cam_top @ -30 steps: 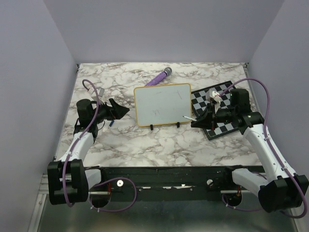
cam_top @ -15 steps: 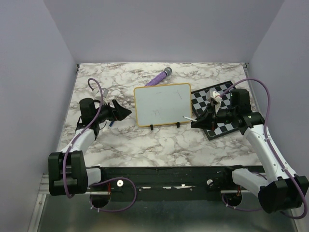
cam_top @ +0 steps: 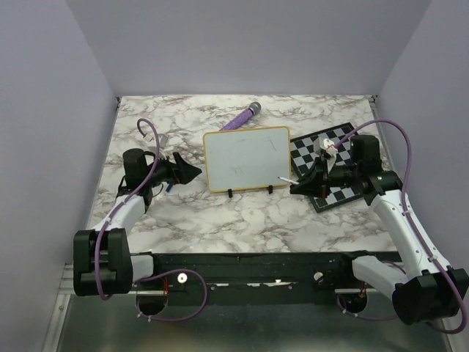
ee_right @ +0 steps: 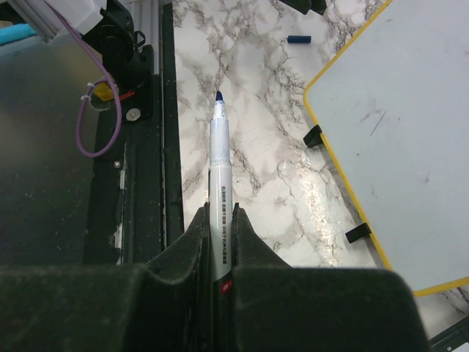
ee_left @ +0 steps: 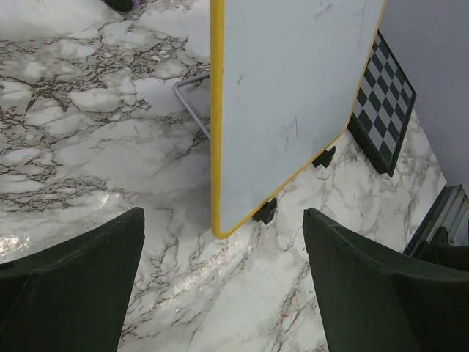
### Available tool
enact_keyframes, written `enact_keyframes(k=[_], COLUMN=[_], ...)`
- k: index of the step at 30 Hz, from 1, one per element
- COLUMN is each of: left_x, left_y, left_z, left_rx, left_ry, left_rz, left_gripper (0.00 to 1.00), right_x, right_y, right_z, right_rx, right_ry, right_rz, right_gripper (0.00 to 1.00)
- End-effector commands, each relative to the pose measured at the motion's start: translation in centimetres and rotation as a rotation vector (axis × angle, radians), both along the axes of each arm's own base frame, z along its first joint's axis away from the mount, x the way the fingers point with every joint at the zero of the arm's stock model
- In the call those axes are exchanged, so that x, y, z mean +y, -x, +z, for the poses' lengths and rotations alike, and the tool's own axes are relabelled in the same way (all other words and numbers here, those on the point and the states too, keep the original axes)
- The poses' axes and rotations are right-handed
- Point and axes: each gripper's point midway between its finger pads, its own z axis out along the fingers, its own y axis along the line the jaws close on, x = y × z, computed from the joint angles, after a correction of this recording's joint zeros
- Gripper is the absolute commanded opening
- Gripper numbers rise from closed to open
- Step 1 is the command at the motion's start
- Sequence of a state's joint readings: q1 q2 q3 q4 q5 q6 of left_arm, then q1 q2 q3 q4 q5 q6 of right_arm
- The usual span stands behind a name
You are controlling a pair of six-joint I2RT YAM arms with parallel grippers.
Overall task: Write a sentence on the whiteboard
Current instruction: Pick up the whiteboard from the whiteboard stand.
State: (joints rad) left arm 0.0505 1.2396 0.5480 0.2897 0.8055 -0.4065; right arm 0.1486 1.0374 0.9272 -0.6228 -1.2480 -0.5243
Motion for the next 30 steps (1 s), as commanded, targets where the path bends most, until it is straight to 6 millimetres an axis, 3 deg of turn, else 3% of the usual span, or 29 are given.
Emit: enact_keyframes(k=[1, 30], left_x=[-0.5, -1.8], left_y=[-0.1, 0.8], left_z=[1.6, 1.6], left_rx=[-0.086, -0.134], left_ry=[-0.029, -0.037], left_rz=[-0.047, -0.114], left_gripper=[0.93, 0.94], right_x=[0.0, 0.0], right_y=[0.5, 0.5], right_z=[0.4, 0.3], right_rx=[-0.011, -0.001], right_ry=[-0.021, -0.024], right_rz=[0.018, 0.023], right_gripper=[0.01, 0.01])
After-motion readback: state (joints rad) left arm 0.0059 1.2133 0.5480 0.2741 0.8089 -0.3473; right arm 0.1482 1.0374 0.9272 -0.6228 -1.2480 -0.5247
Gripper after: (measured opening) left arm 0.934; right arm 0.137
